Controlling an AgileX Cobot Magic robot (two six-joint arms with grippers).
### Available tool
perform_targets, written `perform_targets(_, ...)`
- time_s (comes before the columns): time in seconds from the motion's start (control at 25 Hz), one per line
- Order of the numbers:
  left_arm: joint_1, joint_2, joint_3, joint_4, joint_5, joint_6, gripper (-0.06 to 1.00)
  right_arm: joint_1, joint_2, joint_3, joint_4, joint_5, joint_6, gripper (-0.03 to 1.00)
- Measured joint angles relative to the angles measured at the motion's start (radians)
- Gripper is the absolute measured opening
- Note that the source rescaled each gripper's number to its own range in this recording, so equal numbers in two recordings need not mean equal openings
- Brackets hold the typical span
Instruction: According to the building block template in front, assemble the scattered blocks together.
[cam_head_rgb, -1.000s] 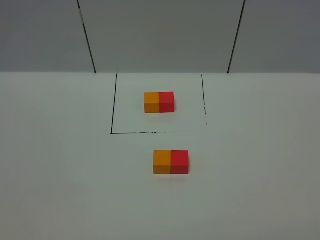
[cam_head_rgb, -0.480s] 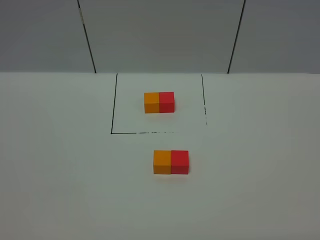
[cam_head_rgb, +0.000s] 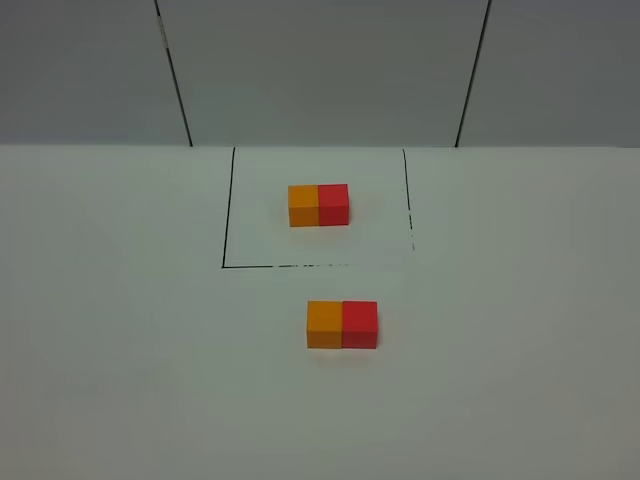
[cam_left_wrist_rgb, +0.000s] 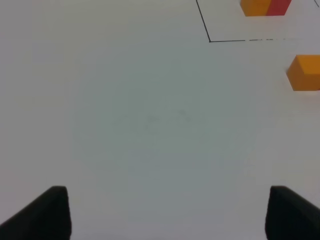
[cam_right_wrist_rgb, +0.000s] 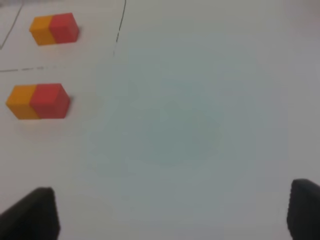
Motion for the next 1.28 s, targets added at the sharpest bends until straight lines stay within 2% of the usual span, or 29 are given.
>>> perform_targets(1.28, 0.000, 0.000, 0.000, 0.006, 0.000, 0.000, 0.66, 0.000, -0.003, 0.000, 0.000, 0.000, 0.000, 0.81)
